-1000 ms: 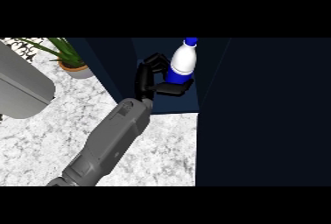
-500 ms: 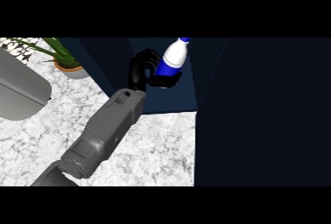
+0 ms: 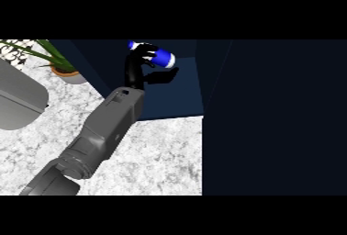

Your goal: Pick up the bottled water, place it into the cabinet and close the cabinet

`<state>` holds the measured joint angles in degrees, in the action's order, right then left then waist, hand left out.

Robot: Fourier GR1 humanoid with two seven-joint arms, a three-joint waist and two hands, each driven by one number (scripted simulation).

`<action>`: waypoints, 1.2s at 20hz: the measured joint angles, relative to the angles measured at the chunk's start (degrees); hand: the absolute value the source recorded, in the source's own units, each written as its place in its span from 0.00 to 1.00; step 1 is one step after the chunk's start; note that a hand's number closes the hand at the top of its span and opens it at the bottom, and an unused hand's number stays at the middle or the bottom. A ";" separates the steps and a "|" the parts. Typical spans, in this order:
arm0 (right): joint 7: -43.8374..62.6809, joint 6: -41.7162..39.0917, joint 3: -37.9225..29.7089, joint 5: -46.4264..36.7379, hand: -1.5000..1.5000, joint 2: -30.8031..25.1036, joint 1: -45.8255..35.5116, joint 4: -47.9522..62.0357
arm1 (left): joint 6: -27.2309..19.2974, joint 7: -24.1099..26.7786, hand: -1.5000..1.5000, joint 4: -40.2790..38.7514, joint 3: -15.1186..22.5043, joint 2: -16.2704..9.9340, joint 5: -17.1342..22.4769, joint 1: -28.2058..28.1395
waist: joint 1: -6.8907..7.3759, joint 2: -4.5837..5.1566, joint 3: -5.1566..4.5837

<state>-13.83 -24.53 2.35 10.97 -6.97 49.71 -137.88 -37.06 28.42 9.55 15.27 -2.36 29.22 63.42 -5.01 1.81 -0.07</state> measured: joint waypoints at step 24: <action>-0.36 -3.29 0.85 1.58 0.00 -0.57 2.06 0.09 | 12.33 10.10 0.00 0.96 -5.02 0.79 1.40 5.44 | 1.16 -0.56 -0.03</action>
<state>-14.19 -27.82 3.21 12.55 -7.54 51.77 -137.79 -24.73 38.52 10.51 10.25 -1.57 30.62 68.87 -3.84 1.25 -0.09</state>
